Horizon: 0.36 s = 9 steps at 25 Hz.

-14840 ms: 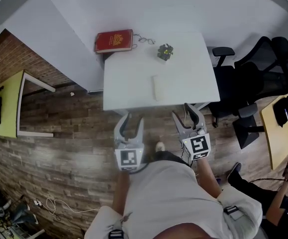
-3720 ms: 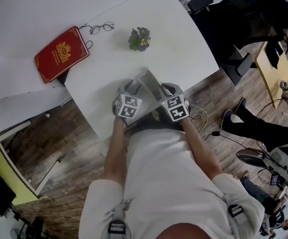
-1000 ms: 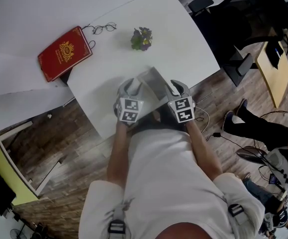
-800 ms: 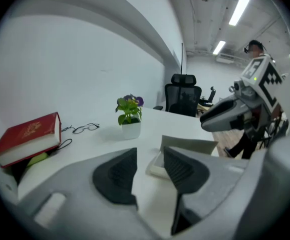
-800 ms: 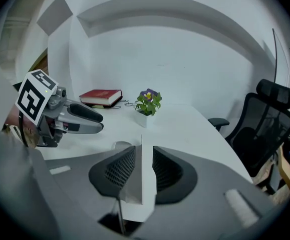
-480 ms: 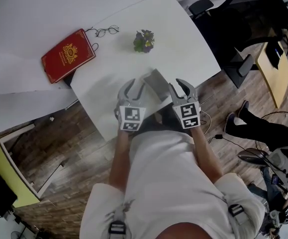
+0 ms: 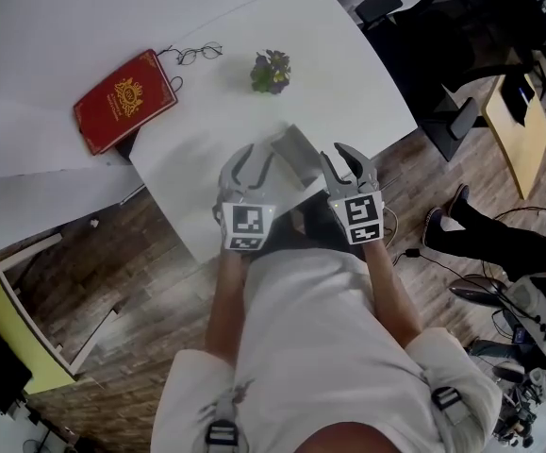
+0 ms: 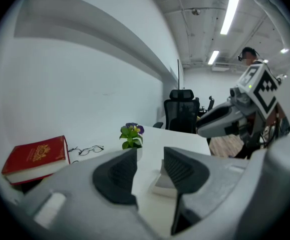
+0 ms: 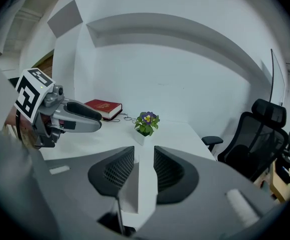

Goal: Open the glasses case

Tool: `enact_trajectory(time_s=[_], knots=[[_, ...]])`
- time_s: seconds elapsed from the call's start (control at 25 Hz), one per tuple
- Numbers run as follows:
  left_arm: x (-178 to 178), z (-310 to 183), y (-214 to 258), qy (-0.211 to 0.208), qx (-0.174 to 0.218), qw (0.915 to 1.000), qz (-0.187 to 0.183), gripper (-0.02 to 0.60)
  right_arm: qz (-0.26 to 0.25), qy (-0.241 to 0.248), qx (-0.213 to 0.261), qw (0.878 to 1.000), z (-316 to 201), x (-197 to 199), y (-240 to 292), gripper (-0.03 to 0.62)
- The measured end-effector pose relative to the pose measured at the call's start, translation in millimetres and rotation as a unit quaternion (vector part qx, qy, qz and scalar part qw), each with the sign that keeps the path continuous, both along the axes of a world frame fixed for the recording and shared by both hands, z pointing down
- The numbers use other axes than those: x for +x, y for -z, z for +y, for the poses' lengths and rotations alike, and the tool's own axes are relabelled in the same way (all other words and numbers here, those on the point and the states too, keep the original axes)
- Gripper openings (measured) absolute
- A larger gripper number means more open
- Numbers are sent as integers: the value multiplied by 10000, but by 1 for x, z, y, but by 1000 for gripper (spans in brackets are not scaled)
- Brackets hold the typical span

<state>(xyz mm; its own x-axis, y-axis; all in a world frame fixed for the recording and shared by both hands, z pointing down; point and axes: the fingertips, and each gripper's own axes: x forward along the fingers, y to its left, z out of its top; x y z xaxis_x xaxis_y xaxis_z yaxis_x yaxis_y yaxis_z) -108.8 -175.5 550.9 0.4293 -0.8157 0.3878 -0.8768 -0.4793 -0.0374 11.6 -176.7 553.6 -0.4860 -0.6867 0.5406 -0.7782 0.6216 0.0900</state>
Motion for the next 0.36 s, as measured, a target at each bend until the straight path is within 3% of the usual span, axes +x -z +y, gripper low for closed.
enact_trajectory(time_s=[0.36], knots=[[-1, 9, 8, 113, 30, 9999, -46, 164, -76, 117, -11, 9999, 4, -2, 6, 109]])
